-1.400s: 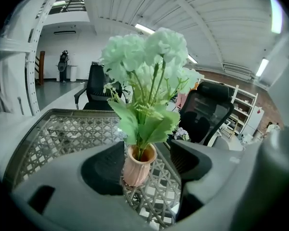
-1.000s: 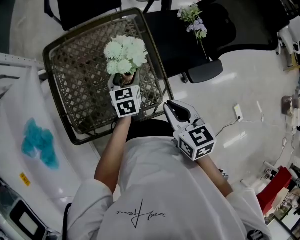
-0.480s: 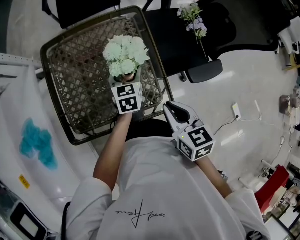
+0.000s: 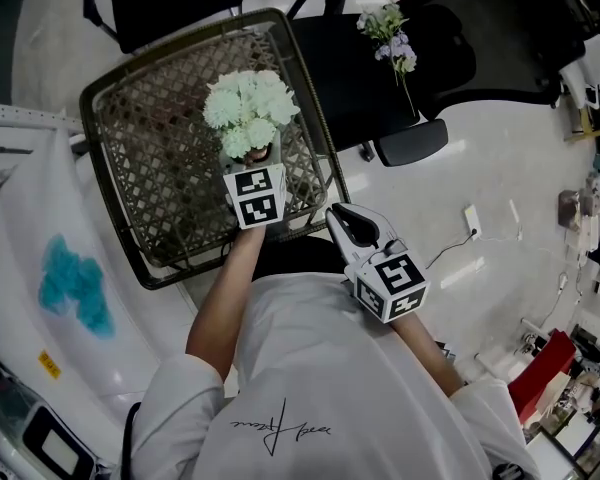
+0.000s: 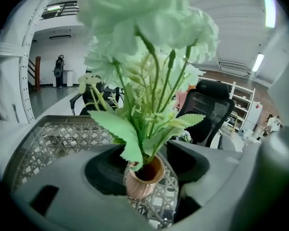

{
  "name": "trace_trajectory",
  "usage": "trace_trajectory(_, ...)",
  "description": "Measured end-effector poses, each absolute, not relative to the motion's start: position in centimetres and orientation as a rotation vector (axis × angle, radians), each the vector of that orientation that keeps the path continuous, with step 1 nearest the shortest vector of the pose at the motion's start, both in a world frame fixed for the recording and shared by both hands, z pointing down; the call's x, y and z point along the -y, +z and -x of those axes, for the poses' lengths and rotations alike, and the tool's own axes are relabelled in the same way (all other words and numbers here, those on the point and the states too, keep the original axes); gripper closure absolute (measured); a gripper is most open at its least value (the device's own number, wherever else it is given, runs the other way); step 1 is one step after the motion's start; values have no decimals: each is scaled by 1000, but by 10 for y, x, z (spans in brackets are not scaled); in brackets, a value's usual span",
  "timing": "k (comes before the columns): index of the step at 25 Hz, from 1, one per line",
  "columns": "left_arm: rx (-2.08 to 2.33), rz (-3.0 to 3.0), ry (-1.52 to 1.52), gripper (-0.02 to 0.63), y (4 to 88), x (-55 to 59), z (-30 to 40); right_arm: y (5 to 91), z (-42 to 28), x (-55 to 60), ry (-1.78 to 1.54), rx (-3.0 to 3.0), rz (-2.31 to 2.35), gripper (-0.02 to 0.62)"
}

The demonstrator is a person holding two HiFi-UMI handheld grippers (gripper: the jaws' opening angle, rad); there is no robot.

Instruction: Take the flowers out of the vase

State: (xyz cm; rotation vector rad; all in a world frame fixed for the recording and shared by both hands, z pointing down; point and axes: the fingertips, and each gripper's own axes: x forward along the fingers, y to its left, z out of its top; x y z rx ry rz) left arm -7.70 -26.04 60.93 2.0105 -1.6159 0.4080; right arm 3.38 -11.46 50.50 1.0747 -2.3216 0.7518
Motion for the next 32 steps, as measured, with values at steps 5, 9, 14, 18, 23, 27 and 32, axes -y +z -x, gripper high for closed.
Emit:
trace_trajectory(5,1634,-2012,416,405,608,259,81,505,-31,115,757,2320,-1073,554)
trace_trajectory(9,1647,-2003,424,453,609,260,86,507,-30,116,758,2317,-1068,554)
trace_trajectory(14,1643,-2000,425,476,608,259,87,508,-29,115,755,2317,-1056,555)
trace_trajectory(18,1643,-1998,427,493,608,259,89,509,-29,115,755,2317,-1051,555)
trace_trajectory(23,1651,-2003,427,505,606,257,91,509,-29,114,754,2316,-1056,557)
trace_trajectory(27,1649,-2005,408,508,603,258,91,508,-31,113,757,2315,-1062,557)
trace_trajectory(32,1649,-2008,394,509,600,257,93,508,-29,112,754,2321,-1055,557)
